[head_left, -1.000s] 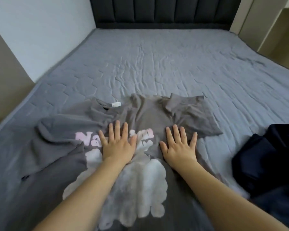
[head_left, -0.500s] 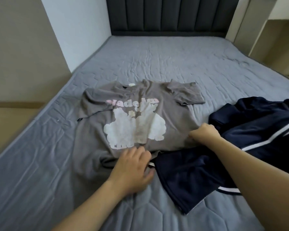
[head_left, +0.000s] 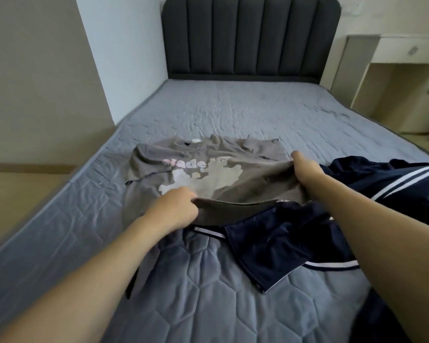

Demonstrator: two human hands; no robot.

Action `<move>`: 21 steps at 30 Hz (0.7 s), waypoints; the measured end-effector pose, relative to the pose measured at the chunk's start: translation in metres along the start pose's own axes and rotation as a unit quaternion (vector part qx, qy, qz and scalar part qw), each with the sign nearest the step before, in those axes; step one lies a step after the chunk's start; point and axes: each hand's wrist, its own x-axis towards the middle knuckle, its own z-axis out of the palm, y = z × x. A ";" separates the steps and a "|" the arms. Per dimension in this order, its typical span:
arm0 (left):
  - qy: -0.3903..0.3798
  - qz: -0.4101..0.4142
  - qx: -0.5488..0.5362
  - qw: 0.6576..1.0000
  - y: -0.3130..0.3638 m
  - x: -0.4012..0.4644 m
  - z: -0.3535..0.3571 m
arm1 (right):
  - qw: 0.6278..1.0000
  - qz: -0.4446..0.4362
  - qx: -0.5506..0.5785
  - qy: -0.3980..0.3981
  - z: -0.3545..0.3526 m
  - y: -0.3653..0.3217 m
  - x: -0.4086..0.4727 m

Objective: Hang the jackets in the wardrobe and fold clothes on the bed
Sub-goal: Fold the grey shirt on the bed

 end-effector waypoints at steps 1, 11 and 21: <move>-0.097 0.024 0.039 0.994 0.002 -0.009 0.003 | 0.995 0.001 -0.087 -0.038 -0.006 0.006 0.001; -0.048 -0.067 0.044 0.996 -0.048 0.014 0.062 | 0.837 -0.140 -0.529 -0.018 0.097 0.033 -0.033; 0.046 -0.136 0.090 0.986 -0.159 0.083 0.110 | 0.888 -0.245 -0.379 -0.084 0.272 0.002 0.022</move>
